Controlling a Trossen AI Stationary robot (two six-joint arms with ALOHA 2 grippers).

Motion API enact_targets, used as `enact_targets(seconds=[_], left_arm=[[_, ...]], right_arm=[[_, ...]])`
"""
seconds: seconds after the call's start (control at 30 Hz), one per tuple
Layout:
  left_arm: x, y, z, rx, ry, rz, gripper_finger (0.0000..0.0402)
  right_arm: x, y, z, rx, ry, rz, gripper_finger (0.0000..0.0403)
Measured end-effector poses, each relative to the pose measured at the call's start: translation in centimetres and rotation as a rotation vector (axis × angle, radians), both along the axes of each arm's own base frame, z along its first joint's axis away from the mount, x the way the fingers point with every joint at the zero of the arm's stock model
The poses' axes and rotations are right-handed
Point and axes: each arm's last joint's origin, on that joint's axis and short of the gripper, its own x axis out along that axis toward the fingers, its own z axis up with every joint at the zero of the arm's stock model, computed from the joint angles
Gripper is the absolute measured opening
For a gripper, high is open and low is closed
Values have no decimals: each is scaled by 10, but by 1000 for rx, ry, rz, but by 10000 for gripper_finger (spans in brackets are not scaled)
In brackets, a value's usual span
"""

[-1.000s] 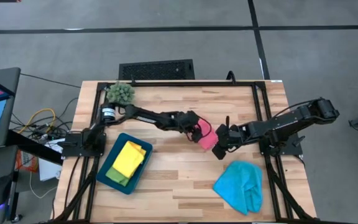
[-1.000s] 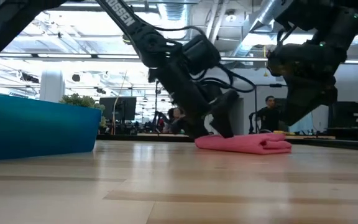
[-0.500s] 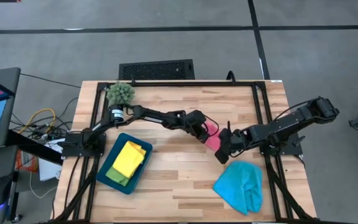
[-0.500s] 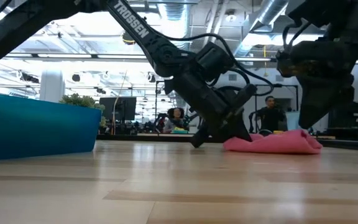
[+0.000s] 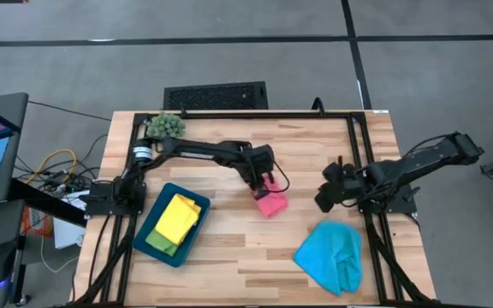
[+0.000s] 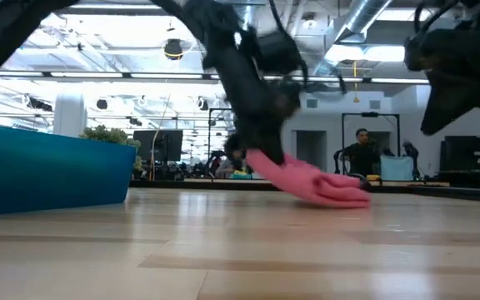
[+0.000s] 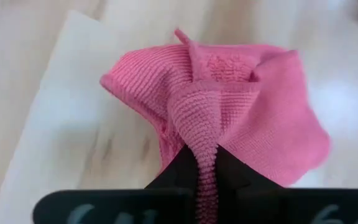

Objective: Fold microfiber towels
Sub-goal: Put the pink microfiber towel on the blue bin

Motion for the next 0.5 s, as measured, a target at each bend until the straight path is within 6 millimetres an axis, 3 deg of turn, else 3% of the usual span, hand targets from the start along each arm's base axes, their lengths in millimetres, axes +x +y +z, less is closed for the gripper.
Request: enact_targets(seconds=[0.27, 0.5], left_arm=[[-50, -22, 65, 52, 119, -225, 1], [-100, -54, 105, 23, 265, -428, 1]], right_arm=[[-12, -7, 11, -85, -65, 21, 92], [-12, -12, 11, -115, -38, 32, 92]])
